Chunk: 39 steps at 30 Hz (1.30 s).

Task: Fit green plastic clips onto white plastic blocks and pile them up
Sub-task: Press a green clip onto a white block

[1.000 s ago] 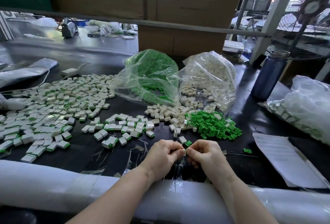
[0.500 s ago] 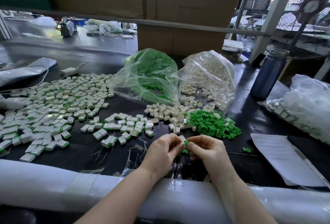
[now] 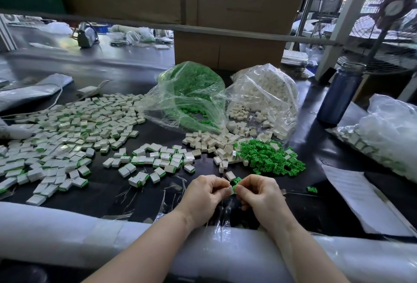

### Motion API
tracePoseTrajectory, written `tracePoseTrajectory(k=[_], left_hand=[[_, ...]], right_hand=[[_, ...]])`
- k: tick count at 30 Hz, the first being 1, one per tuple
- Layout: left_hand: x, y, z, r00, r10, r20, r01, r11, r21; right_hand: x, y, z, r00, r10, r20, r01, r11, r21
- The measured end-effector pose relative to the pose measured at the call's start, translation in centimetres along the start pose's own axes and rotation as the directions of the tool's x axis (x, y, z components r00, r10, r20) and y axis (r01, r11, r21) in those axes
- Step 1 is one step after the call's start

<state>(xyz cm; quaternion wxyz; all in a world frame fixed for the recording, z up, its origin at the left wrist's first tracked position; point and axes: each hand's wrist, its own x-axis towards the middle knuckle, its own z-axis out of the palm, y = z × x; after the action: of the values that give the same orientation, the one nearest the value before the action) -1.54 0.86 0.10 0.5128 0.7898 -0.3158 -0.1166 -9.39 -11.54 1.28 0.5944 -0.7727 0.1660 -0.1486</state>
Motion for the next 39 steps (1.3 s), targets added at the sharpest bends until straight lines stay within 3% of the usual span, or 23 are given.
tracePoseTrajectory(k=[5,11,23,30,39], left_hand=[[0.03,0.07,0.07,0.995,0.092,0.024,-0.094,0.988,0.124],[0.02,0.14,-0.02,1.000,0.022,0.017,-0.022,1.000,0.013],[0.04,0.17,-0.12,0.997,0.058,0.045,-0.061,0.996,0.071],[-0.03,0.54,0.25,1.000,0.010,0.003,-0.009,0.992,-0.129],[-0.13,0.74,0.03,1.000,-0.003,0.005,0.003,0.995,-0.103]], right_hand=[[0.13,0.03,-0.02,1.000,0.020,-0.014,-0.020,1.000,-0.014],[-0.09,-0.32,-0.12,1.000,-0.012,0.018,0.011,1.000,0.019],[0.07,-0.21,-0.09,0.999,-0.007,0.053,0.008,1.000,-0.018],[0.26,0.22,-0.23,0.998,-0.001,-0.063,0.013,0.980,0.199],[0.05,0.15,-0.32,0.997,-0.055,0.048,0.041,0.965,0.259]])
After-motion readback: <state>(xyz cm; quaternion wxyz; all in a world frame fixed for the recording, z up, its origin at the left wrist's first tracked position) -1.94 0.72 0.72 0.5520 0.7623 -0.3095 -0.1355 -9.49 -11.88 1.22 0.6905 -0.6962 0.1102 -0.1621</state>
